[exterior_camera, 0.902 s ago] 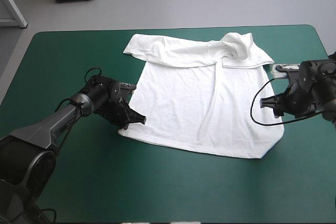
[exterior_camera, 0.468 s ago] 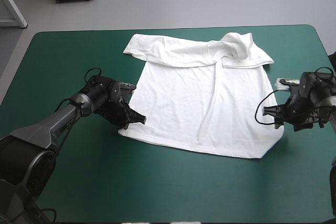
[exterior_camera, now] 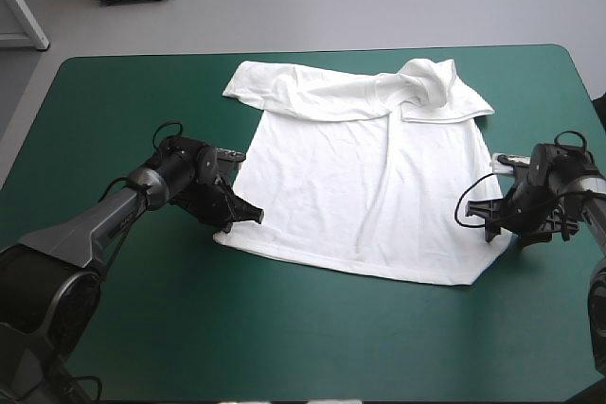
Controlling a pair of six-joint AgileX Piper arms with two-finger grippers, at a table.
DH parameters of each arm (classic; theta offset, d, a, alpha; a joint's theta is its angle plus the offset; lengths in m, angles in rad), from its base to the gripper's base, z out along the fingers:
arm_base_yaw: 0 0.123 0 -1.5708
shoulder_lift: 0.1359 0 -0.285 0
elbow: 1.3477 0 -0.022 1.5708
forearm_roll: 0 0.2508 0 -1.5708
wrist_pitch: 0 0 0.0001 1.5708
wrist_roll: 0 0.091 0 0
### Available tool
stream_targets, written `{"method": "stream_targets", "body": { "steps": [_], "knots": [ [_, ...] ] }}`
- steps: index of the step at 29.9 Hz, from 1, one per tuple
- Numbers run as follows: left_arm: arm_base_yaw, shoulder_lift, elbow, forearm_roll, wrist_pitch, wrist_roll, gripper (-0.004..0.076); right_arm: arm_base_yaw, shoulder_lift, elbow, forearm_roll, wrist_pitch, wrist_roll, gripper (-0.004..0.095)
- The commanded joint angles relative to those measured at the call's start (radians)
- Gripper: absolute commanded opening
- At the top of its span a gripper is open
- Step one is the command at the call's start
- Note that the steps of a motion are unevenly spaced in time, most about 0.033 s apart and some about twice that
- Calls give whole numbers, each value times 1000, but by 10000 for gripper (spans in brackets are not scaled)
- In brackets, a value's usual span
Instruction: Fold the cloth
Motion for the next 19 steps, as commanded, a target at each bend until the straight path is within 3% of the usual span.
{"method": "stream_targets", "body": {
  "steps": [1,4,7,14,19],
  "knots": [
    [-1,9,21,-13,8,-1,-22,-6,16,33,18,-17,26,462],
    [-1,9,21,-13,8,-1,-22,-6,36,67,58,-5,36,260],
    [-1,9,21,-13,6,-1,-22,-4,37,96,114,-8,32,-12],
    [-1,9,16,-13,10,-5,-22,-4,16,99,154,41,8,-17],
    [-1,-21,-63,-9,40,2,-22,-4,-100,22,157,67,-13,-16]
  ]
}}
